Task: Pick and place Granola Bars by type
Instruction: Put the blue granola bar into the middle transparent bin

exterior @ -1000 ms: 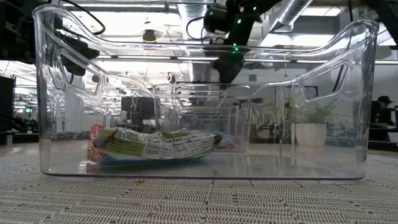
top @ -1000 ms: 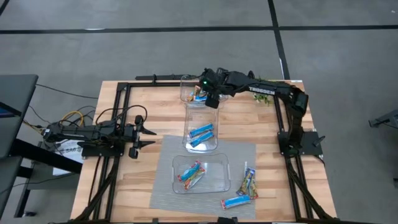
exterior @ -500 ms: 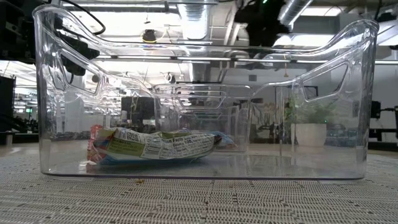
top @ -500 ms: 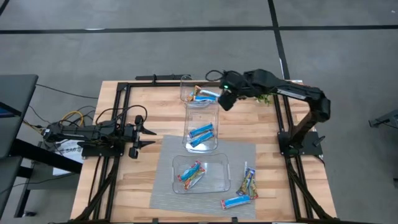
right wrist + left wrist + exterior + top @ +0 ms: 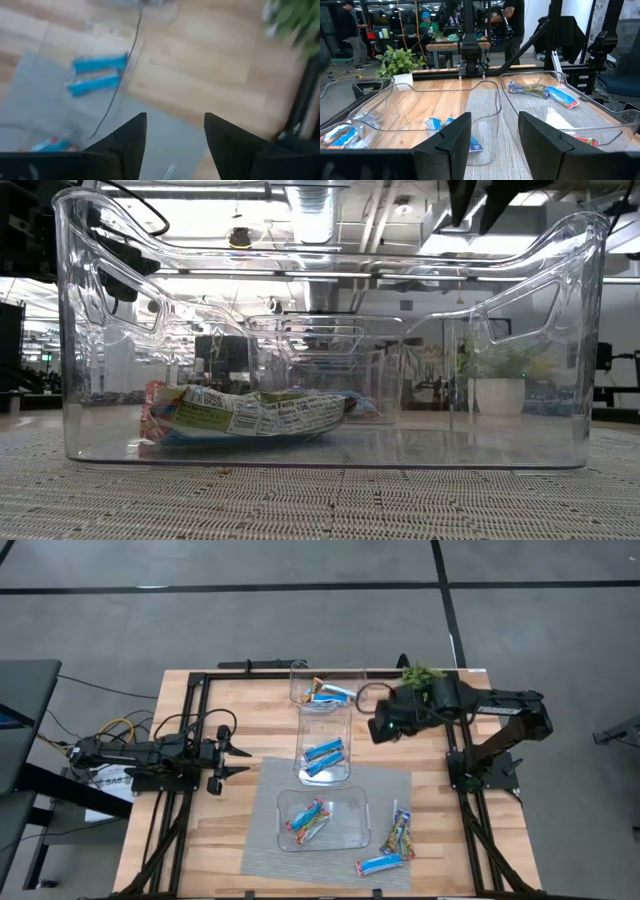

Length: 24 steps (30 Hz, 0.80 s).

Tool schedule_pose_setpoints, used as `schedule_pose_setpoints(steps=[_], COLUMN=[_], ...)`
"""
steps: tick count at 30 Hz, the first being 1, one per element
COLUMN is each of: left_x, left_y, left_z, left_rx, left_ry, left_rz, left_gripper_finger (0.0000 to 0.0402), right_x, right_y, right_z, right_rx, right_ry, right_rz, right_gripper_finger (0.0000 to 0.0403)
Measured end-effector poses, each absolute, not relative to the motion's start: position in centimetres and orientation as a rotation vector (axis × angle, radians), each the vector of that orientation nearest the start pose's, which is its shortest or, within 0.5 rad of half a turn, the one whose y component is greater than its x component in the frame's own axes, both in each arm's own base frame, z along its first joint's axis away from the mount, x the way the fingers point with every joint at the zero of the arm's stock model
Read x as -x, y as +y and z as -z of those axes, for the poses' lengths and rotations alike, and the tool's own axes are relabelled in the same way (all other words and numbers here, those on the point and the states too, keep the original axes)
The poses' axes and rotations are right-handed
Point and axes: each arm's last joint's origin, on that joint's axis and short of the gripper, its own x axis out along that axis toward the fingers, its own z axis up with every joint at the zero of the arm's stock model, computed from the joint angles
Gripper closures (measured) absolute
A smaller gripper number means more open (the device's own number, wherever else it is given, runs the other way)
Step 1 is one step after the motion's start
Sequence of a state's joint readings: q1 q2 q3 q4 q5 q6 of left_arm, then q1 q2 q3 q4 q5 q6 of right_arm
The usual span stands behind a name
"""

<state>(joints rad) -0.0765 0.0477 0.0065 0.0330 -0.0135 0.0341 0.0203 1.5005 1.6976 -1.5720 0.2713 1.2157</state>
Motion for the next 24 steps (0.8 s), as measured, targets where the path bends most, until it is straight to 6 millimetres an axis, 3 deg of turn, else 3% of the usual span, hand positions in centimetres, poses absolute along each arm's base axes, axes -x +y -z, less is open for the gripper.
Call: schedule_pose_setpoints(steps=[9, 19, 24], left_x=[-10.0, -10.0, -10.0], left_y=[-0.7, -0.7, -0.7], left_z=[-16.5, -16.5, -16.5], left_rx=[-0.035, -0.035, -0.035], left_ry=[0.007, 0.008, 0.007], left_rz=[0.063, 0.063, 0.063], left_gripper_finger=[0.0244, 0.0244, 0.0244], right_x=[-24.8, -24.4, -24.6], right_y=[3.8, 5.5, 7.4], right_z=[-37.7, -37.7, -37.2], right_rx=[-0.969, -0.934, -0.927], right_ry=[1.106, 1.135, 1.158], right_rz=[0.908, 0.853, 0.849], right_gripper_finger=[0.0215, 0.0218, 0.0218])
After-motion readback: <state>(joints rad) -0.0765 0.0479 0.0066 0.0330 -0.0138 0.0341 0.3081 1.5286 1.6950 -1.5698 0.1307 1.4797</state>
